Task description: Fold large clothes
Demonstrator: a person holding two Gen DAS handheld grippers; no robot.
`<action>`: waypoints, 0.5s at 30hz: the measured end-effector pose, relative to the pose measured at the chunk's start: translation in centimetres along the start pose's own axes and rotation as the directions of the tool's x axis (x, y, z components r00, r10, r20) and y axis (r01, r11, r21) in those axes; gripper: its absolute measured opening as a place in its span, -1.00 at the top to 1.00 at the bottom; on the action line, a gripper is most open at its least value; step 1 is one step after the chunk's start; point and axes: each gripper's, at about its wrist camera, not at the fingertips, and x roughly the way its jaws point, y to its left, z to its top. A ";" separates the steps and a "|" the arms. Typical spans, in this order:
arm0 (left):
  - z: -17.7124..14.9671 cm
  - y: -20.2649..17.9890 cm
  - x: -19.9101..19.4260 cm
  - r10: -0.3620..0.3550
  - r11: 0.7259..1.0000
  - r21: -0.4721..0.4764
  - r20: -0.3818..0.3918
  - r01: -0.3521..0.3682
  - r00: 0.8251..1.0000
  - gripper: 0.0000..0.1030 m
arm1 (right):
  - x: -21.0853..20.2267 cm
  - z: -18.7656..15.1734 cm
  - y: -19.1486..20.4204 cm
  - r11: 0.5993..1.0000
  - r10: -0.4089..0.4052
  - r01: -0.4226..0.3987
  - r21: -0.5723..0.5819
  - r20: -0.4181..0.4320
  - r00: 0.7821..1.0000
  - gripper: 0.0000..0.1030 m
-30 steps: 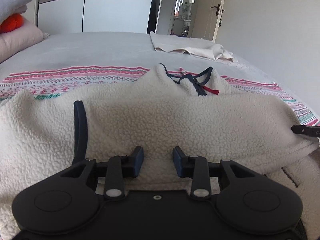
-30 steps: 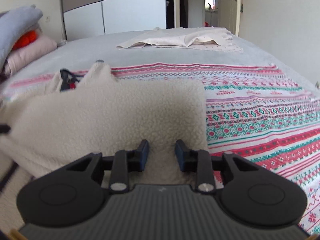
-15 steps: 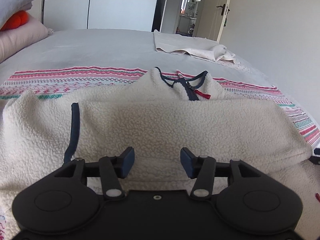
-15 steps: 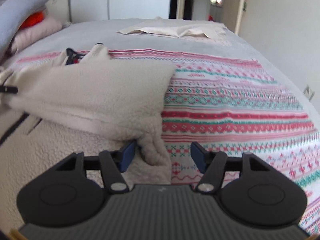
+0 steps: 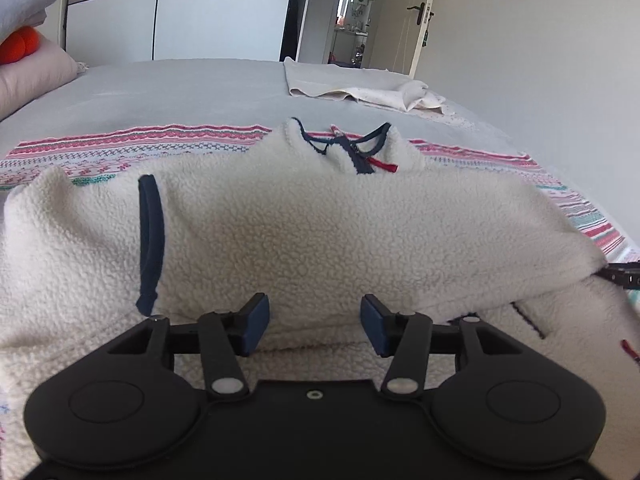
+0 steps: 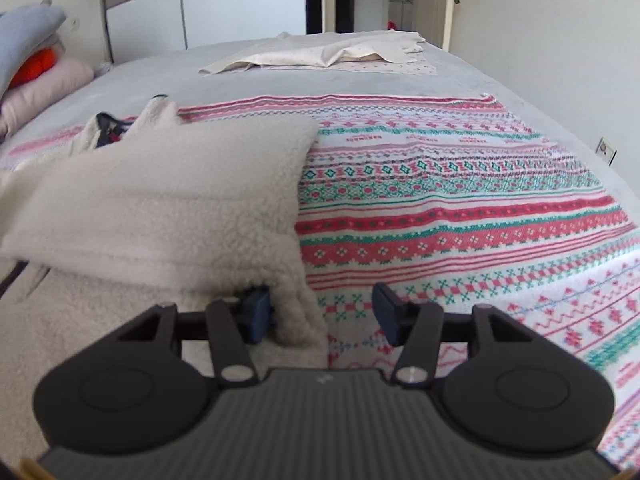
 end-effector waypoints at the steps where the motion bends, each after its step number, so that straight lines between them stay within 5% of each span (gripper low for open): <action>1: 0.2 0.2 -0.7 -0.010 1.000 -0.013 0.029 0.010 1.000 0.01 | -1.1 0.2 0.2 1.000 0.008 -0.007 -0.003 0.024 1.000 0.00; 4: 0.5 0.9 -1.6 -0.017 0.998 -0.057 0.105 0.023 0.994 0.01 | -3.1 1.7 1.5 0.997 0.071 -0.073 0.022 0.093 0.993 0.00; 8: -0.3 1.6 -0.1 0.061 0.995 -0.080 0.061 -0.056 0.996 0.01 | -2.5 4.0 4.6 0.993 0.116 -0.118 0.009 0.110 0.987 0.00; 13: -1.5 2.6 -0.8 0.033 0.992 -0.125 0.065 -0.024 0.997 0.01 | 3.7 2.4 4.5 0.988 0.115 -0.109 0.112 -0.043 0.992 0.06; 15: -0.9 2.8 -2.0 0.042 0.987 -0.158 0.046 -0.034 0.998 0.01 | 3.8 2.2 4.9 0.990 0.102 -0.099 0.100 -0.020 0.995 0.06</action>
